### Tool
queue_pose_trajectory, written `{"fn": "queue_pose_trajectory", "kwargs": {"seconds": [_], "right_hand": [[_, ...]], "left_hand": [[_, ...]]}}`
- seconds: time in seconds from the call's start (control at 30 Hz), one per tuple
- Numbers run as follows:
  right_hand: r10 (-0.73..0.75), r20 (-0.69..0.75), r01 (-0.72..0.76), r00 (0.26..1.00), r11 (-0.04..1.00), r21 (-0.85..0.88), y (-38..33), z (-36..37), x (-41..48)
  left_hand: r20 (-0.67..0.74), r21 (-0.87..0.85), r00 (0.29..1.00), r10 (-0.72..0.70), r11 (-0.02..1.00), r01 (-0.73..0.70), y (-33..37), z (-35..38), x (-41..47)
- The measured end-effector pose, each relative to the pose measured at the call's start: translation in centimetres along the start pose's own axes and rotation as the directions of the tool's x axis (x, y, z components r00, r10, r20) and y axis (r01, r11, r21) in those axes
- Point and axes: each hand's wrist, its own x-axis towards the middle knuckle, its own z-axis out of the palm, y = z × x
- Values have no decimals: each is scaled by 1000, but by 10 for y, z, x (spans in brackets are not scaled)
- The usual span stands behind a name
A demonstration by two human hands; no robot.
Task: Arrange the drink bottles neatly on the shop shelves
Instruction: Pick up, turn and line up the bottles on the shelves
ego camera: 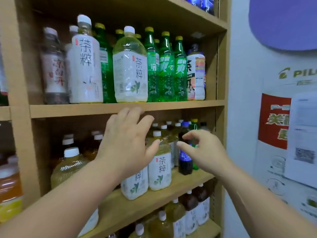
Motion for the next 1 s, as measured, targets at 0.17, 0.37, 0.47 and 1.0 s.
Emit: {"fn": "queue_pose_trajectory", "kwargs": {"seconds": [0.17,0.37,0.47,1.0], "right_hand": [[84,0,-84,996,994,-63,37,3,9],[121,18,-119,992,990,-79,74,8,35],[105,33,-103,994,993,-56,100,15,52],[-84,-29,87,996,989,122,201,63,120]], "left_hand": [[74,-117,994,84,990,-75,34,51,8],[238,-249,971,12,967,49,56,109,41],[328,-254,944,-25,961,114,67,137,59],[386,-406,773,-504,659,633,136,262,85]]}}
